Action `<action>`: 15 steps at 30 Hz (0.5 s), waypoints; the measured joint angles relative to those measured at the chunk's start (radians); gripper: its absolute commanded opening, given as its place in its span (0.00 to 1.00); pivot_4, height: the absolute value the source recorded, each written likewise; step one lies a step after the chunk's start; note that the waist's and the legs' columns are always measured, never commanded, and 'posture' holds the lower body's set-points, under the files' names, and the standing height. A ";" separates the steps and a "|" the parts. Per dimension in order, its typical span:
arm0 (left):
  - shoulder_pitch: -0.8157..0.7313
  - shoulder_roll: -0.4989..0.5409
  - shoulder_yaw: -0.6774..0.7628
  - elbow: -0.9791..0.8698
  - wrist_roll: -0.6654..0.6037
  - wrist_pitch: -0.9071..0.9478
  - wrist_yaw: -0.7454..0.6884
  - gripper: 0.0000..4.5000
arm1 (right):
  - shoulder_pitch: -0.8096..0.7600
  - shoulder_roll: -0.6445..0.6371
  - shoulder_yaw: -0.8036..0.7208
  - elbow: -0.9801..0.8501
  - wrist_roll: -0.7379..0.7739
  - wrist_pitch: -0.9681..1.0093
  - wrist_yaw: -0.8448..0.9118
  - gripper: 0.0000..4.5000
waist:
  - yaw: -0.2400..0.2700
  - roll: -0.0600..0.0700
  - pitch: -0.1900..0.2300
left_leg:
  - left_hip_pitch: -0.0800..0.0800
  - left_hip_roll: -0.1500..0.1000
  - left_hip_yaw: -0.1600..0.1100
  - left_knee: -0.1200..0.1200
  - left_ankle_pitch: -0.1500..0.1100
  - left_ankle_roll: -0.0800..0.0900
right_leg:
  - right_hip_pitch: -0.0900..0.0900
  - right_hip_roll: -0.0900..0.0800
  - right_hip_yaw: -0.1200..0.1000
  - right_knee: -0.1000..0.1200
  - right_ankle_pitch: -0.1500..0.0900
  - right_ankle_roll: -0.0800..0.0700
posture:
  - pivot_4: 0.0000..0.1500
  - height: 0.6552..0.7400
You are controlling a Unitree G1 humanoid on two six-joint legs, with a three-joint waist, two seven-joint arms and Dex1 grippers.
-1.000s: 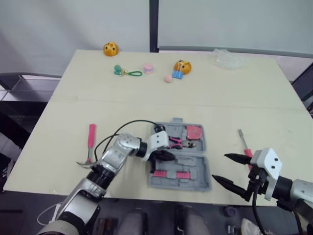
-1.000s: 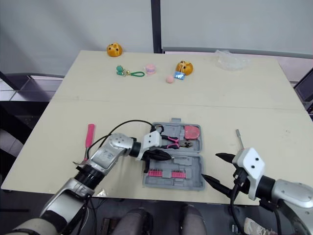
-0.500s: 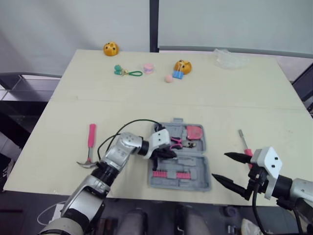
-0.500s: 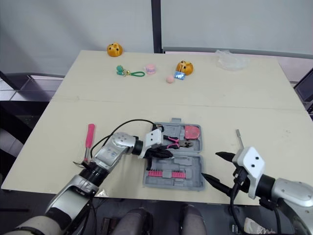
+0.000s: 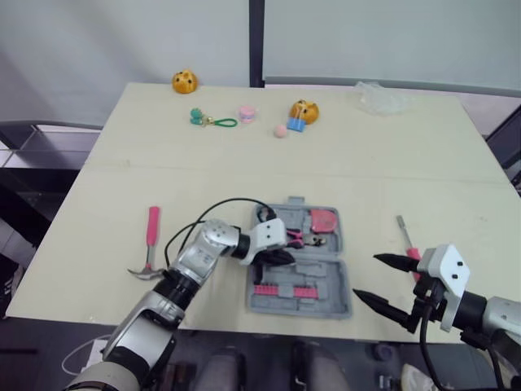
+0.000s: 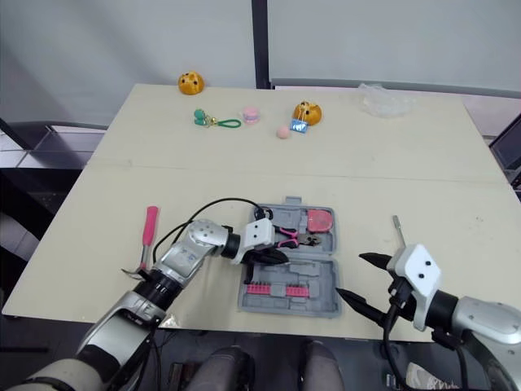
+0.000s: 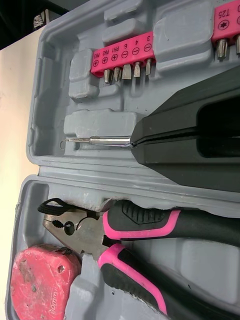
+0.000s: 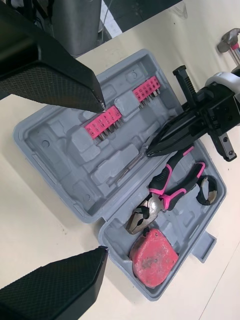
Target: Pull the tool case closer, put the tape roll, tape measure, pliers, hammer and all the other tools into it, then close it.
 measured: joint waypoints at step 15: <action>-0.024 -0.002 -0.034 0.037 0.058 -0.100 -0.001 0.01 | 0.007 0.000 0.000 0.003 -0.003 -0.001 0.000 1.00 | 0.001 -0.001 -0.001 | 0.000 0.000 0.000 0.000 0.000 0.000 | 0.001 0.000 0.000 0.000 0.000 0.000 | 1.00 1.00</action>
